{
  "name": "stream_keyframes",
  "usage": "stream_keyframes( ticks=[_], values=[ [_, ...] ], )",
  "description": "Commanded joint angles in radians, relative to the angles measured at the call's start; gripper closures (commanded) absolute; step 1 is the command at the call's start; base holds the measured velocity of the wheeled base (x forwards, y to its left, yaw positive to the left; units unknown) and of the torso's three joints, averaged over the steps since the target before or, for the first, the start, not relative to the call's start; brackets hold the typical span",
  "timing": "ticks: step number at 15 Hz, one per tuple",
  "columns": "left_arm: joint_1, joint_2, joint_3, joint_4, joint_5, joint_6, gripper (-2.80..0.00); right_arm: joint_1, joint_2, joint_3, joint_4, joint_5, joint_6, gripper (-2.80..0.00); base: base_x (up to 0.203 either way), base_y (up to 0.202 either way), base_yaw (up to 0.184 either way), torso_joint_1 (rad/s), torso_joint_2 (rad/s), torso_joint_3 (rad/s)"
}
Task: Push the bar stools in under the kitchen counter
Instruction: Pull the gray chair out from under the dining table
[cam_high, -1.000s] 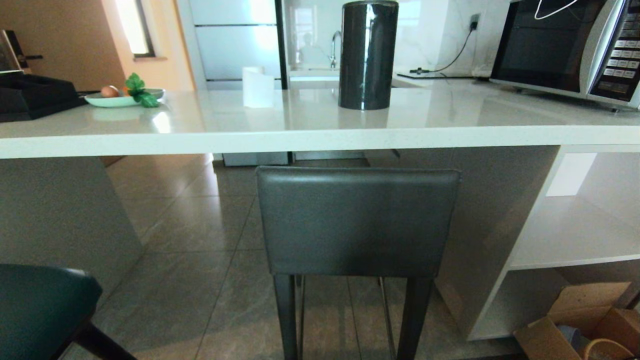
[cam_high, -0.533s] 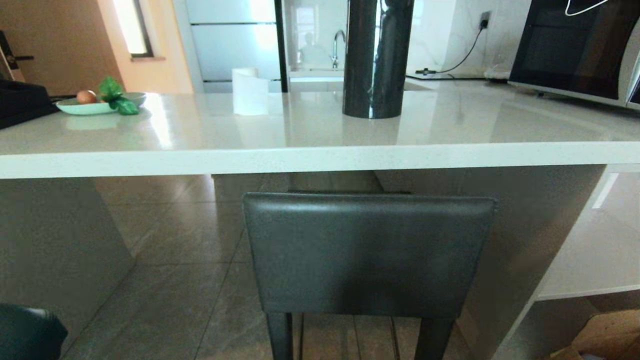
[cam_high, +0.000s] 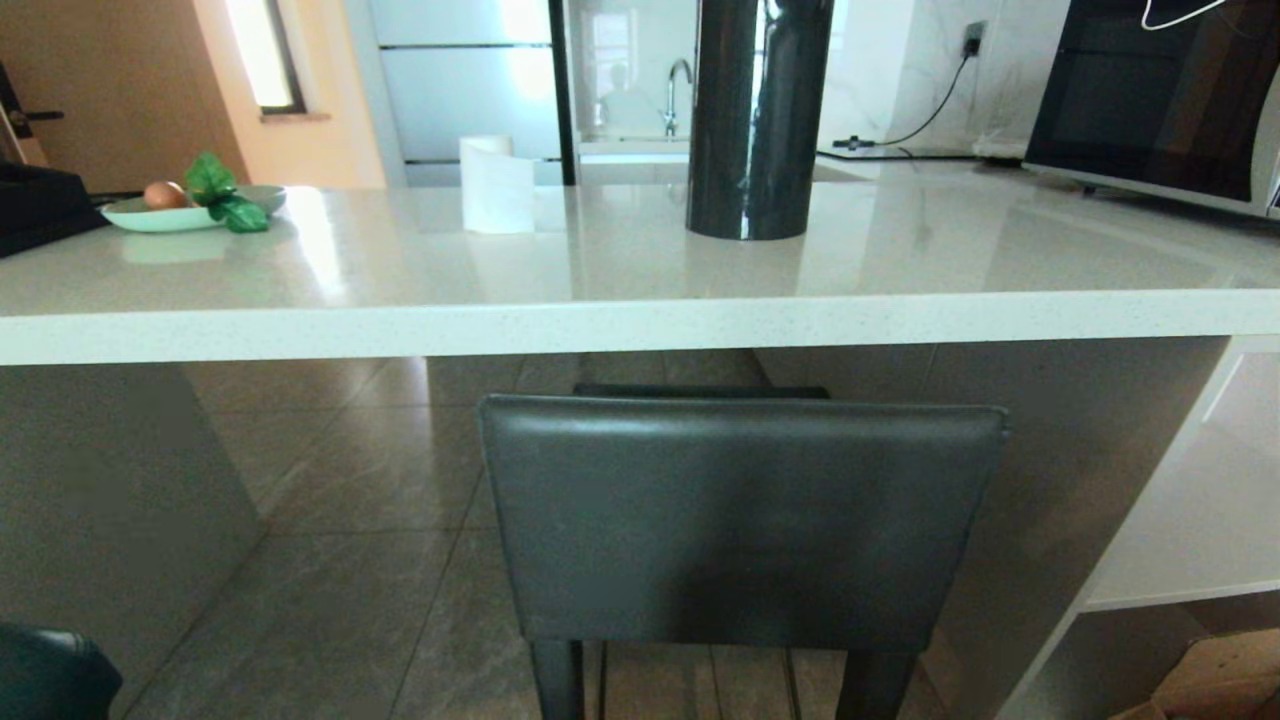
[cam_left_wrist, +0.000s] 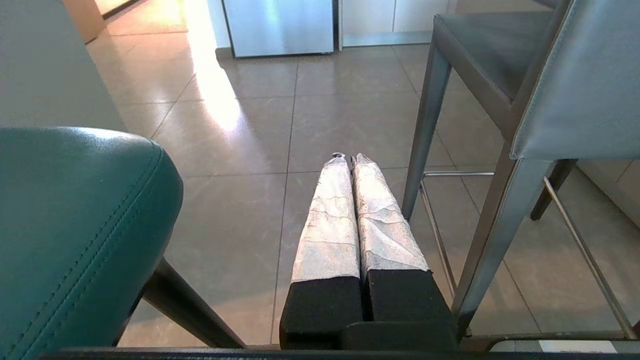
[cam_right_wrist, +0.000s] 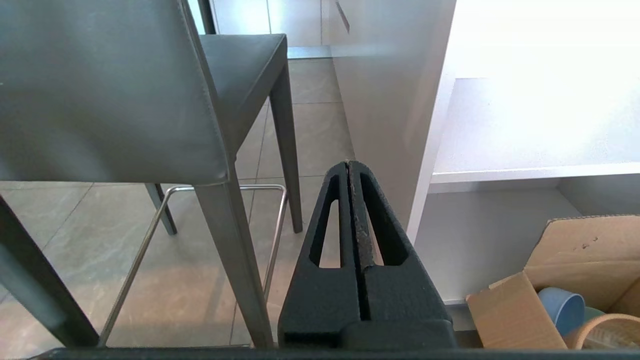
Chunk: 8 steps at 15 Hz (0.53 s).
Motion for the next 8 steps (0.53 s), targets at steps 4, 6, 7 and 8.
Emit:
stream_keyframes(
  ticks=[4,6,7,8],
  values=[
    [0.002,0.002,-0.001,0.001,0.000,0.002,-2.09,0.000,0.002,0.005,-0.001,0.000,0.000,0.00,0.000,0.000,0.000,0.000,0.00,0.000],
    [0.000,0.002,0.000,0.001,-0.001,0.000,-2.80,-0.001,0.002,0.005,-0.001,0.000,0.001,-2.80,0.000,0.000,0.000,0.000,0.00,0.000],
    [0.000,0.002,0.000,0.000,-0.001,0.000,-2.80,0.000,0.001,0.005,-0.001,0.000,0.000,-2.80,0.000,0.000,0.000,0.000,0.00,0.000],
    [0.000,0.002,0.000,0.001,-0.001,0.000,-2.80,0.000,0.002,0.005,-0.001,0.000,0.001,-2.80,0.000,0.000,0.000,0.000,0.00,0.000]
  ],
)
